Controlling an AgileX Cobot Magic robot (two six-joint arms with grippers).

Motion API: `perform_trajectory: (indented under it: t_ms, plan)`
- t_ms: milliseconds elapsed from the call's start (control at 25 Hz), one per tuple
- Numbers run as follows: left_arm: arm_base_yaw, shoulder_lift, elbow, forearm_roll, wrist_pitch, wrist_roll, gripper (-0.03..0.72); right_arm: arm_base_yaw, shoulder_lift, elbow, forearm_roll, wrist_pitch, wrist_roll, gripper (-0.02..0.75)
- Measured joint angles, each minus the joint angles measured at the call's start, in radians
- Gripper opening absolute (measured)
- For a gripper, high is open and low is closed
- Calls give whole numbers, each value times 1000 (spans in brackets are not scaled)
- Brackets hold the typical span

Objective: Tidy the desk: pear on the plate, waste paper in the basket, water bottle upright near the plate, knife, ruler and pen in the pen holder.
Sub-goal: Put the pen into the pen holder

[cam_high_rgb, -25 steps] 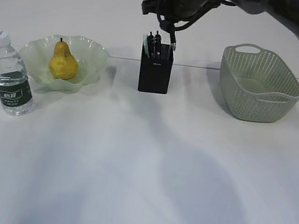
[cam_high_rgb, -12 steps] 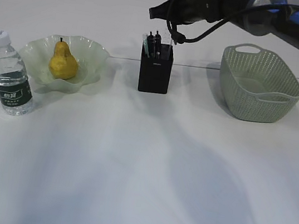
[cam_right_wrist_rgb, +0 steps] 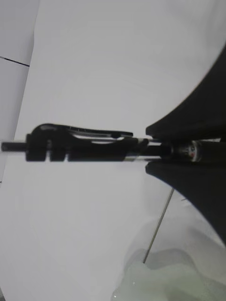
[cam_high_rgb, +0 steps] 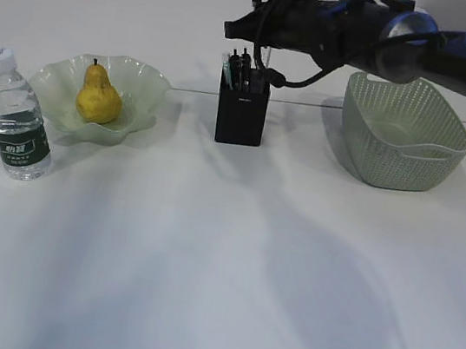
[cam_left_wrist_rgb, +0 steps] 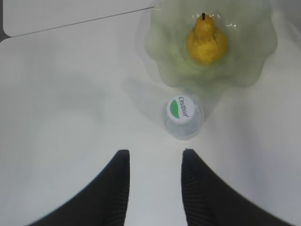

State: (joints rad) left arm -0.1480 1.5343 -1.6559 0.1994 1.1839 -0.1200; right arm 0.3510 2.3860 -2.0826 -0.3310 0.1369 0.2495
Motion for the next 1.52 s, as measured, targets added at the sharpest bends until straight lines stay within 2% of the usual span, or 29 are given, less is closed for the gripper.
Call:
perform_trajectory:
  t_ms: [200,320,840,1520]
  plan:
    - [0,3,0,2,0,0,258,-8,0,87,-2,-182,8,90]
    - [0,3,0,4,0,0,258,-15,0,118,-6,-237,8,90]
    - [0,25,0,7,0,0,258,-31,0,241,-15,-301,10,90]
    - [0,38,0,7,2,0,258,-31,0,247,-15,-311,10,108]
